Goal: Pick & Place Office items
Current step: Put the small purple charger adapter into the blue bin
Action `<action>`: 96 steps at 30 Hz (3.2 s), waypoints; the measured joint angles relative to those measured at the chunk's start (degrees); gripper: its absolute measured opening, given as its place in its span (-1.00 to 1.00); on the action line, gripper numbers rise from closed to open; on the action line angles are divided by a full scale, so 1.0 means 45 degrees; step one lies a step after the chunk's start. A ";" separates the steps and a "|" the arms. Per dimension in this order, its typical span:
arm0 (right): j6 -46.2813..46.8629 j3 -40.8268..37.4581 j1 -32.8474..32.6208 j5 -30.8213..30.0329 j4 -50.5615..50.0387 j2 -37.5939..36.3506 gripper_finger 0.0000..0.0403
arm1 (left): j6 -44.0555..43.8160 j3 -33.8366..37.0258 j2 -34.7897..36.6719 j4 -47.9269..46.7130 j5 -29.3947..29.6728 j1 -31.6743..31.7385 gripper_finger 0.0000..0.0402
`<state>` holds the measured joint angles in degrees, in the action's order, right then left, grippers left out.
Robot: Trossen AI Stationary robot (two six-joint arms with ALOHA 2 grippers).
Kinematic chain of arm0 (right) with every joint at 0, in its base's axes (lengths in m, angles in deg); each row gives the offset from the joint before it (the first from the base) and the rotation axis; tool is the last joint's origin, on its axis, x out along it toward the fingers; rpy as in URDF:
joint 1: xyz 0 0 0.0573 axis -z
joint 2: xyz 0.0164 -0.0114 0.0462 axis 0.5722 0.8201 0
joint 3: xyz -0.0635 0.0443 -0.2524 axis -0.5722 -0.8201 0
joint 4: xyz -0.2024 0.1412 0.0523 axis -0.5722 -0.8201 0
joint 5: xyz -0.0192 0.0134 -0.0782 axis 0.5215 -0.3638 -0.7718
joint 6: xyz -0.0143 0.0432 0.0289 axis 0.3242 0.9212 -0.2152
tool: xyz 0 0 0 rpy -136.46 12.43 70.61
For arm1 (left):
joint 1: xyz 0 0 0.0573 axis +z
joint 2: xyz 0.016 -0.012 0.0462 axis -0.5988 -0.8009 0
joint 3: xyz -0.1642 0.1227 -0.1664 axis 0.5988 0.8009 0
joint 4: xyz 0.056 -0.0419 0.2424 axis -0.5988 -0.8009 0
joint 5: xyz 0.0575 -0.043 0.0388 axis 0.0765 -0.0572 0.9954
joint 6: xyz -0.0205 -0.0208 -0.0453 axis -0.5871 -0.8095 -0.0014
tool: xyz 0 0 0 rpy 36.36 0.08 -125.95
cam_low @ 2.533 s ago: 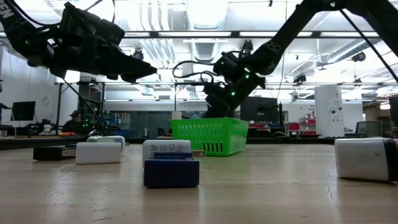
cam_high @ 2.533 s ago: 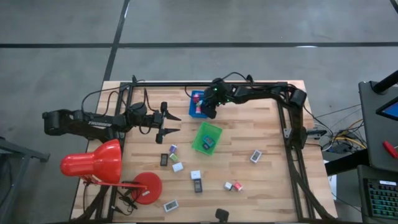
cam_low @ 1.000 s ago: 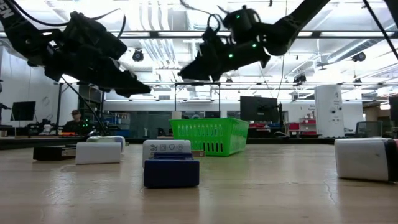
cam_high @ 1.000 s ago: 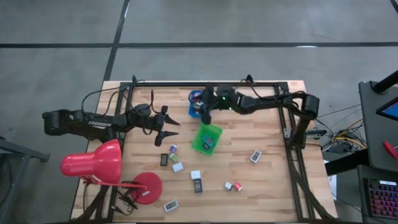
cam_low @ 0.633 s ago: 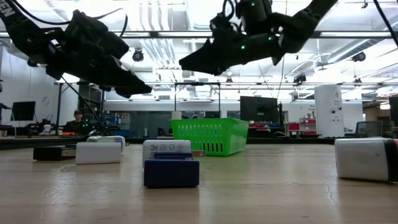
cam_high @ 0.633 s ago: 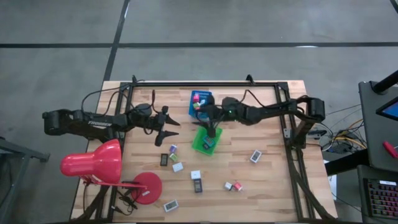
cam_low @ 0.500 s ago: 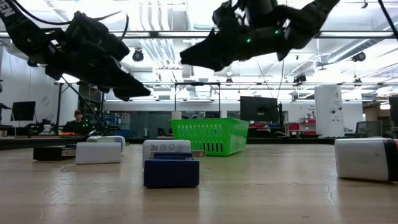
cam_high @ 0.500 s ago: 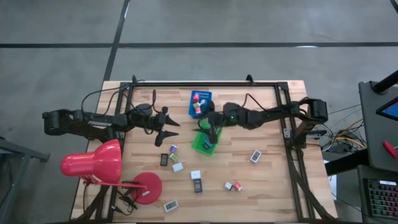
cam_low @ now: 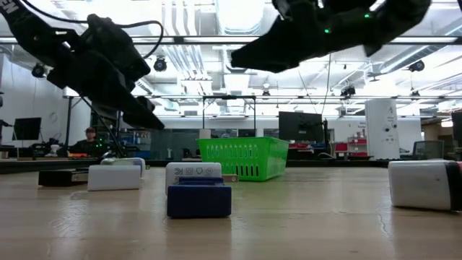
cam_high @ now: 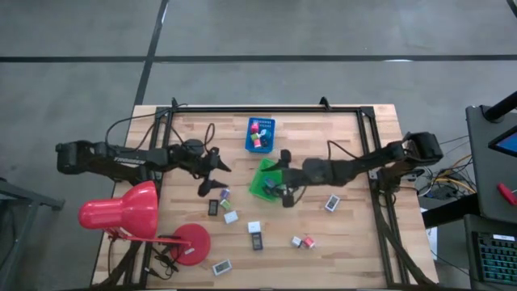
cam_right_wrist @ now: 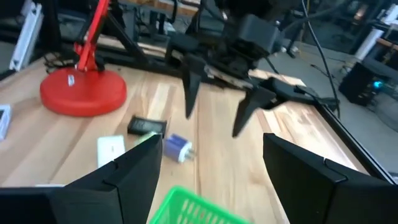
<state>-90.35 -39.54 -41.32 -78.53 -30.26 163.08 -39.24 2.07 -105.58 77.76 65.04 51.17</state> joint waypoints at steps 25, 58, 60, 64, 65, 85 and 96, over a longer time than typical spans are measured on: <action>0.0474 -0.1401 -0.3393 -0.5597 0.0015 -0.0115 0.32 | -0.5965 -0.2824 -0.0855 -0.6318 0.3183 -0.2933 0.67; 0.0532 -0.1907 -0.3633 -0.6199 0.0437 -0.0115 0.29 | -0.8686 -0.6948 -0.6421 -1.0427 0.5386 -0.3815 0.59; 0.0532 -0.1907 -0.3633 -0.6199 0.0447 -0.0115 0.29 | -0.8875 -0.6948 -0.6421 -1.0427 0.5436 -0.3830 0.55; 0.0547 -0.1907 -0.3633 -0.6199 0.0457 -0.0115 0.29 | -0.9022 -0.6945 -0.6421 -1.0427 0.5469 -0.3855 0.41; 0.0547 -0.1907 -0.3633 -0.6199 0.0452 -0.0115 0.29 | -0.9022 -0.6943 -0.6424 -1.0427 0.5477 -0.3873 0.36; 0.0586 -0.1907 -0.3633 -0.6185 0.0452 -0.0115 0.25 | -0.7605 -0.6921 -0.6426 -1.0412 0.5542 -0.4043 -0.38; 0.0581 -0.1907 -0.3623 -0.6170 0.0457 -0.0115 0.23 | -0.5953 -0.6691 -0.6337 -0.9673 0.5455 -0.4068 -0.38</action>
<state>-87.74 -48.12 -57.62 -106.29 -28.20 162.56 -66.02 -28.04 -134.10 34.23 89.59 32.86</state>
